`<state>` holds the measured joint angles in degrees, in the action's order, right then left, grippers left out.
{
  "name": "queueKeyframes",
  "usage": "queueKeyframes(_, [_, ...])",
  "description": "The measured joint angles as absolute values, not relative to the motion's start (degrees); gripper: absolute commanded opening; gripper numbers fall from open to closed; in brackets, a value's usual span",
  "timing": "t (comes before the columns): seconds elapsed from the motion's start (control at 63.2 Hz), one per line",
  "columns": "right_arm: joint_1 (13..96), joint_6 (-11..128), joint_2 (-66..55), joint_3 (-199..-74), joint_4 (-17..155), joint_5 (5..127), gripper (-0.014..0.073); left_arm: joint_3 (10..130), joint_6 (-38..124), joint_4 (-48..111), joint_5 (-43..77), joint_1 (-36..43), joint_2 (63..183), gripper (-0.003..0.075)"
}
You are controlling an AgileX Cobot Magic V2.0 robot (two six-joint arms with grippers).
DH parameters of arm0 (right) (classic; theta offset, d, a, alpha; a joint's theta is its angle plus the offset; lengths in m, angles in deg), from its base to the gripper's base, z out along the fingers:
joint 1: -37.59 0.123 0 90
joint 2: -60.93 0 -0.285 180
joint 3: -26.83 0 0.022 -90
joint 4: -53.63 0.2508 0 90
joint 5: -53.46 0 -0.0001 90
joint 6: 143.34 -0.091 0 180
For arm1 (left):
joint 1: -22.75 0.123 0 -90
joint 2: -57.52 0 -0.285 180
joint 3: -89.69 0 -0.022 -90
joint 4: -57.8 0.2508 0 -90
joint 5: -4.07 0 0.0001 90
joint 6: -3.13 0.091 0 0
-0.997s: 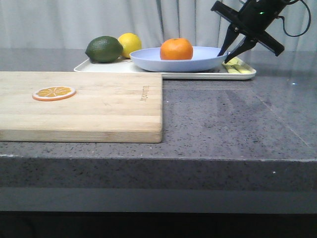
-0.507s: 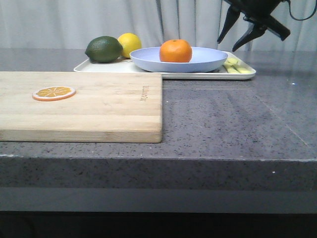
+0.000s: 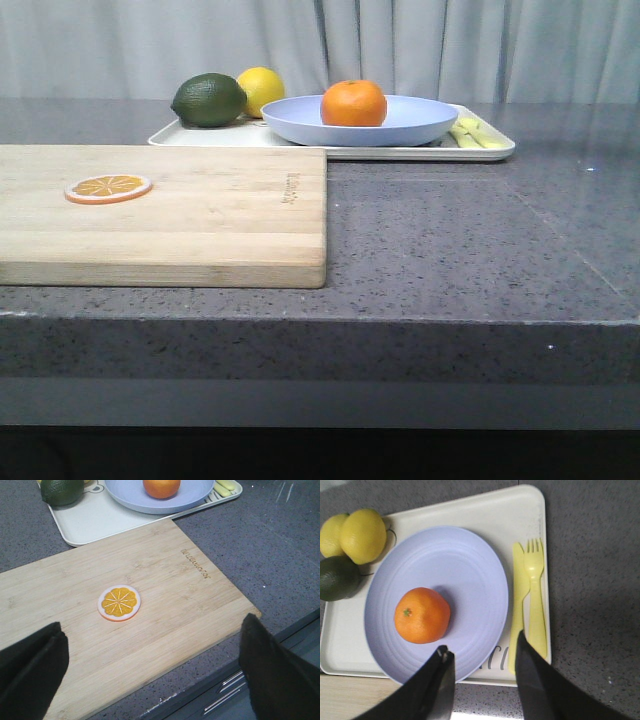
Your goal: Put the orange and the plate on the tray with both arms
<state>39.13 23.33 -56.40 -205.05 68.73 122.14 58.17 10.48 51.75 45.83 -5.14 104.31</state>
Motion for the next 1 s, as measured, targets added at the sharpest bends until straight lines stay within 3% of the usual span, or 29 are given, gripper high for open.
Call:
queueKeyframes(0.285, [39.1, 28.5, -44.2, -197.4, 67.3, 123.9, 0.0323, 58.2, 10.5, 51.8, 45.8, -5.1, 104.3, 0.0673])
queueKeyframes(0.744, [39.1, 45.0, -11.5, -152.0, 67.2, 108.9, 0.0323, 58.2, 10.5, 51.8, 45.8, -5.1, 104.3, 0.0673])
queueKeyframes(0.997, [39.1, 46.5, 7.6, -131.1, 65.3, 107.4, 0.0323, 58.2, 10.5, 51.8, 45.8, -5.1, 104.3, 0.0673])
